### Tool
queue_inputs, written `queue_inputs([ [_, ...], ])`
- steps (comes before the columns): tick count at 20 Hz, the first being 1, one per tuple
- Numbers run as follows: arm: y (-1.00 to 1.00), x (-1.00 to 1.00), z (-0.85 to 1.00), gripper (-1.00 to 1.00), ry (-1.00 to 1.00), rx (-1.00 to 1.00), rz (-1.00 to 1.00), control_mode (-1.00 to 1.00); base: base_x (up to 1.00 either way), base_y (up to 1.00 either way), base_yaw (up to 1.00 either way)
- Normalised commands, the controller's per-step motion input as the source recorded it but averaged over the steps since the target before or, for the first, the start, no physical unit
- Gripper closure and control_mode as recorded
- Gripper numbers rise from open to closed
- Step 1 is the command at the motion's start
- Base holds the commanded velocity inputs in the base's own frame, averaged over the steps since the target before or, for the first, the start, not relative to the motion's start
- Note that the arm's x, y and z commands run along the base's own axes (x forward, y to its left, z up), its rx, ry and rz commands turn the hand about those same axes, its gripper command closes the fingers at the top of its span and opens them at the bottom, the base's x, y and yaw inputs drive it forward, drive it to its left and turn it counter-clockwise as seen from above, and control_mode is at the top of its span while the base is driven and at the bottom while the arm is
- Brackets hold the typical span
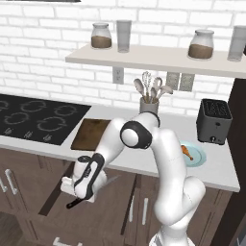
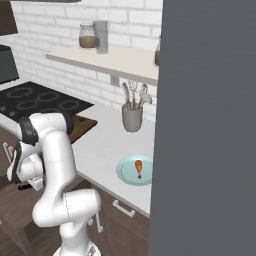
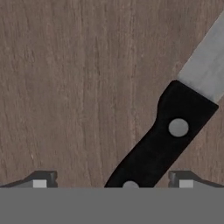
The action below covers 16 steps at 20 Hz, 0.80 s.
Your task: Pick up the knife from the drawer and place it on the cutting board. Then place the meat from the plate to the cutting board.
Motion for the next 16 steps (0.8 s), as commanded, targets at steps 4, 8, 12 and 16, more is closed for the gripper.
queue_inputs([
  [4, 0.00, 0.15, -0.47, -1.00, 0.00, 0.00, 0.00, -1.00, 0.00, 0.00, 0.00],
  [8, 0.00, -0.02, -0.49, 1.00, 0.00, 0.00, 0.00, -1.00, 0.00, 0.00, 0.00],
  [12, 0.03, -0.06, -0.34, 1.00, 0.04, 0.00, 0.00, -1.00, 0.00, 0.00, 0.00],
  [16, 0.00, -0.35, -0.11, 1.00, 0.01, -0.01, 0.00, -1.00, 0.00, 0.00, 0.00],
])
